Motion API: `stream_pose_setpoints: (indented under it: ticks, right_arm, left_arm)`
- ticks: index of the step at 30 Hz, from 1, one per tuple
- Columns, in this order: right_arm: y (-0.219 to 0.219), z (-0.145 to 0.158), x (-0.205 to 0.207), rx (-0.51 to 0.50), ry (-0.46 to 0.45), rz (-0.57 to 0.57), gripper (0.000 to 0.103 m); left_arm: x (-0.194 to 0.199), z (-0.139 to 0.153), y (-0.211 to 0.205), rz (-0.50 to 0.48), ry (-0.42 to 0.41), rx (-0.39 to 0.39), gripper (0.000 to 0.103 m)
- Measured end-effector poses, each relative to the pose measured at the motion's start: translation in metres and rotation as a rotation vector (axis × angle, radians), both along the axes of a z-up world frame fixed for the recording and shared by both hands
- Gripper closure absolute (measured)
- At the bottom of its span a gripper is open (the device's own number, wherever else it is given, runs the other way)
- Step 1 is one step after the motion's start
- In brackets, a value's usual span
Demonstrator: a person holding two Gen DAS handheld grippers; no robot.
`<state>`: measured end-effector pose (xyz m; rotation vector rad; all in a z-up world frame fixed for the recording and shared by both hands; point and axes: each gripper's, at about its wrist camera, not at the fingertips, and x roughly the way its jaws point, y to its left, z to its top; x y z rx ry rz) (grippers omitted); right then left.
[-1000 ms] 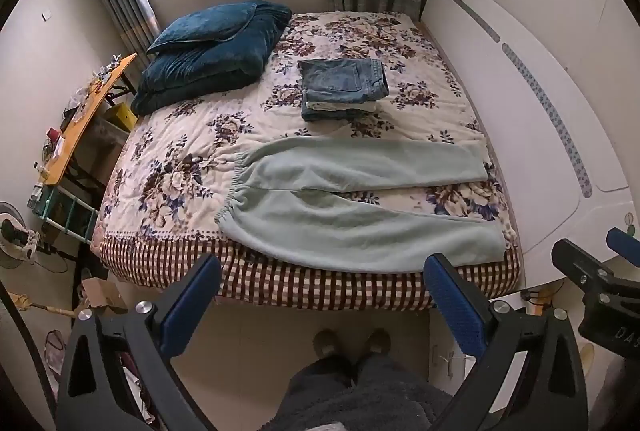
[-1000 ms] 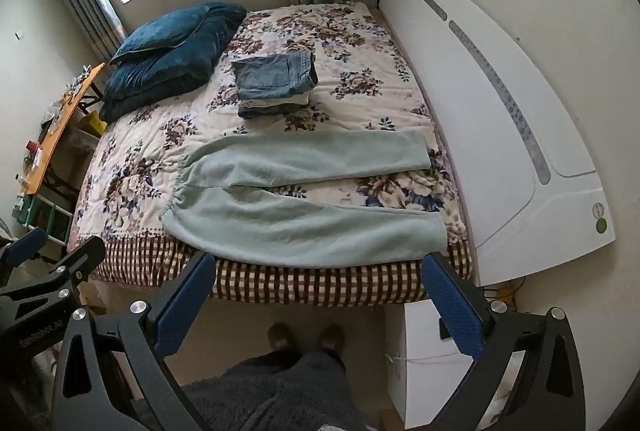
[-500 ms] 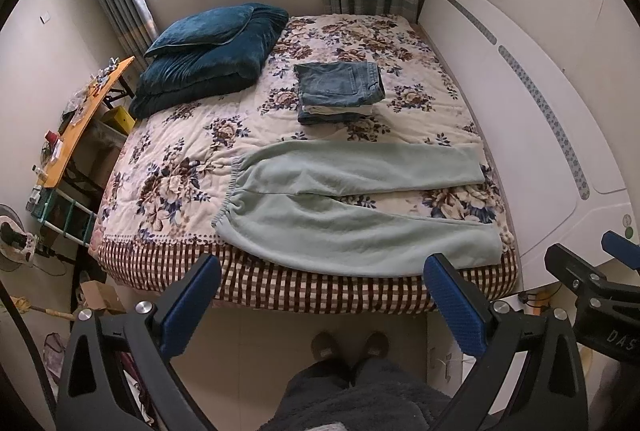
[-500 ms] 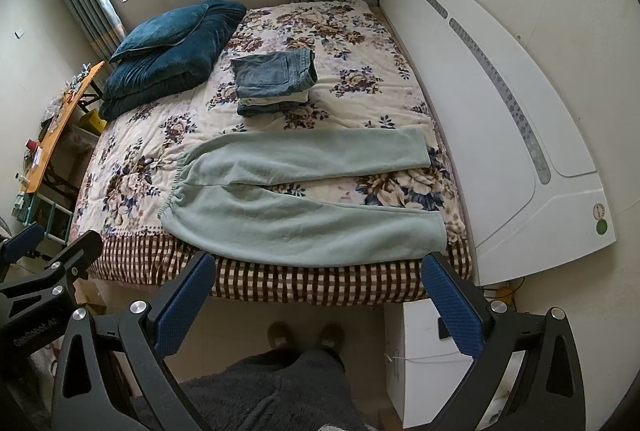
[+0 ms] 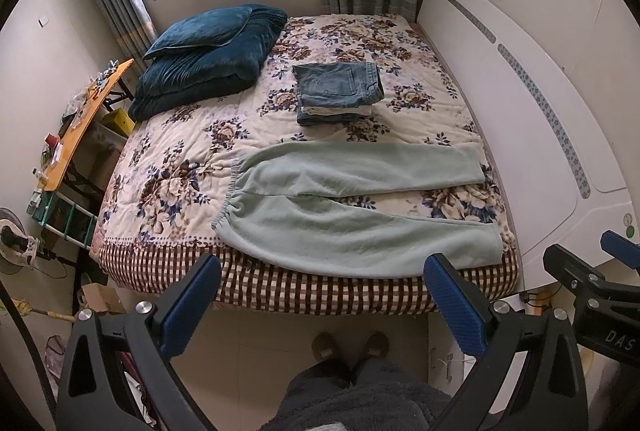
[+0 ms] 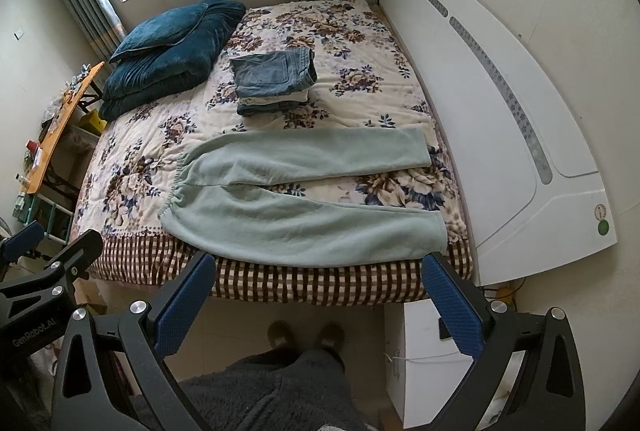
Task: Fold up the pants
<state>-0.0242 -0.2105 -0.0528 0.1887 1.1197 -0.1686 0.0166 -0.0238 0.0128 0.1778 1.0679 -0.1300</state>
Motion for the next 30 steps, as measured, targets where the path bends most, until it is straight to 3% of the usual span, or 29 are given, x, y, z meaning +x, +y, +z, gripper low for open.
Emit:
stream_pose_setpoints:
  ticks: [30]
  right_arm:
    - [-0.0016, -0.0011, 0.0009, 0.005, 0.003, 0.001, 0.000]
  left_arm:
    - [0.0009, 0.0002, -0.0035, 0.000, -0.001, -0.002, 0.000]
